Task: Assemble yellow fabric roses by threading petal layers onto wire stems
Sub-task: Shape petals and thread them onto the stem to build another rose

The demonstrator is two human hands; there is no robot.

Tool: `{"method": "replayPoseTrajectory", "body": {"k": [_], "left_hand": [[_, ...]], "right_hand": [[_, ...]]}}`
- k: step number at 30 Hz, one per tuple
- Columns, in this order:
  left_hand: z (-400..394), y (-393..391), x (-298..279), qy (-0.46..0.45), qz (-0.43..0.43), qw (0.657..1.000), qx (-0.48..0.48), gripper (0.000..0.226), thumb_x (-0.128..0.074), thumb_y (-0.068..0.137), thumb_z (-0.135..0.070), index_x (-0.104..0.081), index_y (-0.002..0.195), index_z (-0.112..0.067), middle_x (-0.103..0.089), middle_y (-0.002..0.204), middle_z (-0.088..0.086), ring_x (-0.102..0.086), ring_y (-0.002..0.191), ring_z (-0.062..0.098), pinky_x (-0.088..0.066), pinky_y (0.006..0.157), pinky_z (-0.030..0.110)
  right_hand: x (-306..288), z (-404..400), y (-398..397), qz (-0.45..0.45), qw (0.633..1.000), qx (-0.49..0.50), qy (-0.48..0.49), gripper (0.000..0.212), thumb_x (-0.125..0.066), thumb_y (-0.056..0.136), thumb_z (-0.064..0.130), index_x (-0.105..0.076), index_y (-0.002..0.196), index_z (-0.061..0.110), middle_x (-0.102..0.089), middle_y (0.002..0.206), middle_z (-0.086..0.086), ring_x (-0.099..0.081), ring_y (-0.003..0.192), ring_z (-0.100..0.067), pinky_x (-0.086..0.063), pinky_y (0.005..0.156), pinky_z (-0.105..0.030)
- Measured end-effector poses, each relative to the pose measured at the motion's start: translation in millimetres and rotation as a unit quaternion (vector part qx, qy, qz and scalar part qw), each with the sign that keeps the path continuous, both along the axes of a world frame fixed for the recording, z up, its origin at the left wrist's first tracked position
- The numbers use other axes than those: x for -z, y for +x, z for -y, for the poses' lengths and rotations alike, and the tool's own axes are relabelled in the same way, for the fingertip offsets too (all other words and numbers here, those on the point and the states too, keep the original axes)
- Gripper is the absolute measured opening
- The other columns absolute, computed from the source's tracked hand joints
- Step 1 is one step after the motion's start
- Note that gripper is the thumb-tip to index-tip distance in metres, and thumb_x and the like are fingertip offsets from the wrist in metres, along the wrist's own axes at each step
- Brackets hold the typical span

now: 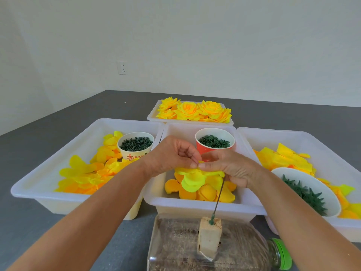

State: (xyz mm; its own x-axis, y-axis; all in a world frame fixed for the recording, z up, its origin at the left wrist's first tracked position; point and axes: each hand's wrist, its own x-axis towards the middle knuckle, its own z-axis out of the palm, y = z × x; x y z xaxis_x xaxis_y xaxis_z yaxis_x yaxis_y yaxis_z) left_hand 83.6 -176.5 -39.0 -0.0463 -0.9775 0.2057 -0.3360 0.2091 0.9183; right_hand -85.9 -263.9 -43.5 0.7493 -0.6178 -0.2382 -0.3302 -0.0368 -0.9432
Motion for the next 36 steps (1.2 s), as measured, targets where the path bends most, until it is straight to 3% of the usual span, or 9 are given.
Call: {"method": "replayPoseTrajectory", "body": {"k": [3, 7, 13, 16, 23, 27, 29, 32, 36], "left_hand": [[1, -1, 0, -0.021, 0.0, 1.0, -0.01, 0.03, -0.067, 0.071, 0.018, -0.069, 0.08, -0.011, -0.068, 0.077, 0.01, -0.065, 0.074, 0.012, -0.055, 0.071, 0.021], [3, 0, 1, -0.012, 0.007, 1.0, -0.026, 0.029, -0.069, 0.07, 0.018, -0.067, 0.085, -0.007, -0.068, 0.071, -0.002, -0.064, 0.066, 0.002, -0.052, 0.065, 0.017], [6, 2, 2, -0.009, 0.062, 0.994, -0.092, 0.035, -0.077, 0.07, 0.002, -0.064, 0.094, -0.019, -0.065, 0.085, -0.005, -0.059, 0.071, 0.004, -0.05, 0.063, 0.015], [6, 1, 2, 0.008, 0.03, 0.996, -0.078, 0.024, -0.078, 0.071, -0.001, -0.067, 0.085, -0.017, -0.069, 0.078, -0.004, -0.063, 0.068, 0.006, -0.051, 0.061, 0.016], [5, 0, 1, -0.03, 0.079, 0.993, -0.081, 0.007, -0.07, 0.079, 0.002, -0.067, 0.073, -0.002, -0.064, 0.06, -0.009, -0.057, 0.055, -0.001, -0.047, 0.055, 0.016], [5, 1, 1, -0.054, 0.103, 0.988, -0.104, 0.029, -0.065, 0.082, 0.003, -0.062, 0.062, -0.017, -0.054, 0.047, -0.017, -0.046, 0.047, -0.005, -0.037, 0.05, 0.012], [5, 2, 1, -0.065, 0.101, 0.985, -0.12, 0.024, -0.063, 0.085, 0.001, -0.064, 0.067, -0.016, -0.056, 0.053, -0.014, -0.046, 0.053, -0.001, -0.039, 0.054, 0.017], [6, 3, 3, -0.087, 0.096, 0.983, -0.133, 0.012, -0.062, 0.086, -0.003, -0.066, 0.076, 0.001, -0.06, 0.064, 0.013, -0.047, 0.061, 0.014, -0.04, 0.058, 0.026], [9, 4, 4, -0.139, 0.08, 0.969, -0.187, 0.026, -0.066, 0.084, -0.006, -0.061, 0.063, -0.02, -0.049, 0.054, -0.009, -0.038, 0.052, 0.002, -0.035, 0.052, 0.015]], "right_hand": [[0, 4, -2, 0.031, 0.992, 0.025, 0.116, 0.027, -0.062, 0.082, 0.0, -0.065, 0.108, 0.007, -0.068, 0.092, -0.008, -0.064, 0.082, -0.017, -0.052, 0.074, -0.032], [2, 4, -4, 0.011, 0.991, 0.07, 0.112, 0.01, -0.065, 0.082, 0.001, -0.064, 0.086, 0.011, -0.067, 0.068, -0.002, -0.061, 0.06, -0.011, -0.051, 0.056, -0.025], [9, 8, 0, 0.1, 0.976, 0.18, -0.065, 0.019, -0.081, 0.066, 0.005, -0.062, 0.066, 0.008, -0.059, 0.066, -0.011, -0.052, 0.063, -0.02, -0.046, 0.064, -0.036], [11, 9, 1, 0.137, 0.968, 0.151, -0.142, 0.028, -0.084, 0.062, 0.007, -0.059, 0.053, 0.015, -0.055, 0.055, -0.002, -0.049, 0.057, -0.015, -0.042, 0.06, -0.033], [14, 8, 3, 0.129, 0.952, 0.112, -0.256, 0.028, -0.084, 0.064, 0.012, -0.06, 0.053, 0.021, -0.054, 0.05, 0.011, -0.047, 0.051, -0.004, -0.043, 0.053, -0.022], [13, 7, 2, 0.178, 0.964, 0.093, -0.176, 0.02, -0.079, 0.071, 0.014, -0.063, 0.063, 0.006, -0.053, 0.058, -0.004, -0.046, 0.058, -0.018, -0.041, 0.056, -0.027], [11, 8, 2, 0.194, 0.969, 0.089, -0.128, 0.022, -0.073, 0.078, 0.016, -0.063, 0.073, -0.004, -0.049, 0.067, -0.013, -0.041, 0.065, -0.024, -0.037, 0.061, -0.033], [10, 9, 3, 0.192, 0.968, 0.115, -0.118, 0.018, -0.071, 0.081, 0.016, -0.066, 0.063, 0.013, -0.046, 0.06, -0.009, -0.04, 0.058, -0.021, -0.036, 0.057, -0.03], [11, 12, 5, 0.172, 0.955, 0.165, -0.176, 0.022, -0.071, 0.081, 0.017, -0.059, 0.063, 0.012, -0.049, 0.047, 0.006, -0.042, 0.044, -0.005, -0.04, 0.047, -0.021]]}}
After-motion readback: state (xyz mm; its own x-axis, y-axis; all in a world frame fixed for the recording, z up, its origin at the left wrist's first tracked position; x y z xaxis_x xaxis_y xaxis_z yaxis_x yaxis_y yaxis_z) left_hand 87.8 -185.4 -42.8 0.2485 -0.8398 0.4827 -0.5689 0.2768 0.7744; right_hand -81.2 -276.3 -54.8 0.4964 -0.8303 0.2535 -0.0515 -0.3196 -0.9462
